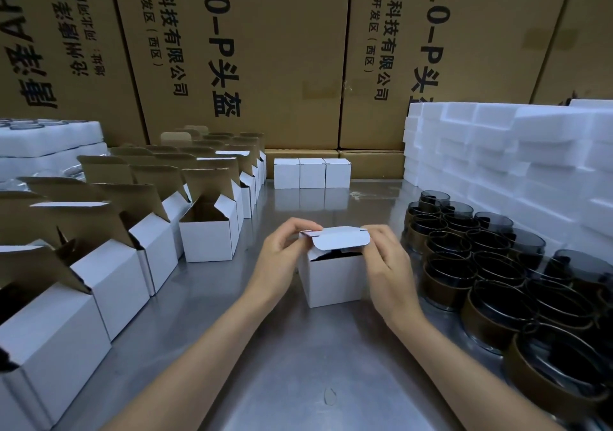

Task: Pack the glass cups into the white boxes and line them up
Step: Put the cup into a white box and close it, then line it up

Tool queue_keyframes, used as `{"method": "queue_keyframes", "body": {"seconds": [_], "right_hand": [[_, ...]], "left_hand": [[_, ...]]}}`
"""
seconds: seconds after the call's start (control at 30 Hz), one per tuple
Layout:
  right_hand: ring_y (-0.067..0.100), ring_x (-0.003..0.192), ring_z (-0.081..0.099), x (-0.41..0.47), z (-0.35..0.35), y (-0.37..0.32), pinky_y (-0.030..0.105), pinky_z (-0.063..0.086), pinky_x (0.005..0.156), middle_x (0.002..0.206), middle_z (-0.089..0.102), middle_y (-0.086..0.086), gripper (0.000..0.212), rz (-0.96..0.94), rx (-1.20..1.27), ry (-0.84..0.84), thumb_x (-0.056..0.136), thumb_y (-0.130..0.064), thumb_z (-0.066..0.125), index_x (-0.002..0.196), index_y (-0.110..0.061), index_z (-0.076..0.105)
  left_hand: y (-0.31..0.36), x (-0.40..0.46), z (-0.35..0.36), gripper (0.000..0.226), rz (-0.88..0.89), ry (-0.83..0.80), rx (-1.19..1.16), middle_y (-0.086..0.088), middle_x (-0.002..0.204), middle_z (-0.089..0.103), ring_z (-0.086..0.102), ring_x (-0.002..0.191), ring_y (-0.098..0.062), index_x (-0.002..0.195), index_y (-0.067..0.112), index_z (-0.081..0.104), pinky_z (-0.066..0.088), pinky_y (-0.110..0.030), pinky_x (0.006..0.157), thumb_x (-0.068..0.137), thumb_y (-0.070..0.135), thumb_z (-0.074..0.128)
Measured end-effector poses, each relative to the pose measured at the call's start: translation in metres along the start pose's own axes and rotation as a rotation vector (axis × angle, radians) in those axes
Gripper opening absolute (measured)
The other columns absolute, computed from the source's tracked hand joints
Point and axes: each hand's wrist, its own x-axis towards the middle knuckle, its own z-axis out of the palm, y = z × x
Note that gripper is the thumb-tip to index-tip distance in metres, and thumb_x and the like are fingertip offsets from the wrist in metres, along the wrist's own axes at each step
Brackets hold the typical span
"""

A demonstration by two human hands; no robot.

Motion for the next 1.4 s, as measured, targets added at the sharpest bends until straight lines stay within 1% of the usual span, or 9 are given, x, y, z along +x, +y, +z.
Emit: {"method": "queue_keyframes", "body": {"seconds": [0.17,0.3,0.43,0.73,0.9,1.03,1.17,1.3,1.4], "right_hand": [[0.01,0.091,0.058,-0.002,0.0,0.001,0.039,0.047,0.079,0.093,0.063,-0.007,0.029,0.07,0.154,0.042,0.084,-0.031,0.034,0.087,-0.021,0.061],[-0.001,0.095,0.055,-0.005,0.001,0.003,0.014,0.042,0.077,0.102,0.06,-0.014,0.023,0.001,0.047,-0.002,0.084,-0.041,0.047,0.103,-0.03,0.054],[-0.001,0.095,0.055,-0.005,0.001,0.003,0.009,0.038,0.078,0.101,0.058,-0.014,0.018,-0.057,-0.014,-0.032,0.087,-0.041,0.048,0.098,-0.032,0.059],[-0.003,0.09,0.054,-0.005,0.001,0.002,0.008,0.037,0.068,0.099,0.056,-0.017,0.01,-0.089,-0.087,-0.036,0.089,-0.044,0.052,0.095,-0.036,0.057],[-0.016,0.1,0.043,-0.004,0.004,0.008,0.024,0.043,0.075,0.111,0.039,-0.021,0.018,-0.089,-0.135,-0.031,0.083,-0.041,0.049,0.092,-0.029,0.059],[-0.02,0.111,0.033,-0.002,0.006,0.011,0.029,0.043,0.08,0.116,0.031,-0.02,0.013,-0.082,-0.148,-0.066,0.081,-0.036,0.047,0.087,-0.035,0.058],[-0.017,0.109,0.035,-0.003,0.005,0.011,0.032,0.042,0.079,0.115,0.029,-0.024,0.023,-0.067,-0.221,-0.084,0.082,-0.048,0.045,0.099,-0.039,0.057],[-0.003,0.119,0.038,-0.008,0.005,0.006,0.033,0.045,0.083,0.127,0.027,-0.021,0.055,-0.061,-0.412,-0.17,0.071,-0.072,0.051,0.117,-0.044,0.042],[0.006,0.119,0.043,-0.008,0.01,0.004,0.031,0.044,0.08,0.127,0.038,-0.018,0.07,-0.02,-0.487,-0.18,0.063,-0.075,0.054,0.122,-0.047,0.031]], "left_hand": [[-0.002,-0.001,-0.001,0.03,-0.041,0.027,-0.017,0.014,0.092,0.072,0.063,0.097,-0.007,0.085,0.022,0.071,0.046,-0.033,0.093,0.094,0.005,0.048],[-0.004,-0.009,0.0,0.032,0.033,-0.02,0.0,0.008,0.102,0.068,0.059,0.105,-0.015,0.095,0.02,0.067,0.041,-0.029,0.089,0.087,0.036,0.041],[-0.004,-0.014,0.003,0.044,0.086,-0.069,0.104,0.005,0.109,0.062,0.059,0.104,-0.013,0.101,0.026,0.058,0.046,-0.03,0.089,0.074,0.061,0.054],[-0.003,-0.013,0.003,0.045,0.086,-0.06,0.128,0.004,0.106,0.063,0.06,0.101,-0.013,0.101,0.024,0.057,0.048,-0.029,0.087,0.073,0.058,0.057],[-0.005,-0.013,0.0,0.043,0.033,-0.083,0.095,0.02,0.099,0.061,0.055,0.097,-0.003,0.099,0.027,0.058,0.043,-0.028,0.087,0.078,0.062,0.048],[-0.008,-0.01,0.002,0.033,-0.017,-0.123,0.116,0.006,0.121,0.056,0.049,0.117,-0.007,0.109,0.025,0.057,0.038,-0.031,0.103,0.083,0.043,0.047],[-0.008,-0.012,0.006,0.025,-0.04,-0.164,0.107,0.008,0.138,0.038,0.028,0.13,0.01,0.119,0.032,0.054,0.024,-0.01,0.103,0.096,0.039,0.046],[-0.005,-0.005,0.009,0.043,-0.105,-0.197,0.076,0.011,0.152,0.019,0.01,0.143,0.0,0.132,0.046,0.036,0.013,-0.028,0.117,0.091,0.058,0.034],[-0.003,0.007,0.009,0.052,-0.227,-0.133,-0.008,0.01,0.156,0.021,0.014,0.145,-0.007,0.142,0.044,0.031,0.011,-0.032,0.119,0.093,0.063,0.029]]}}
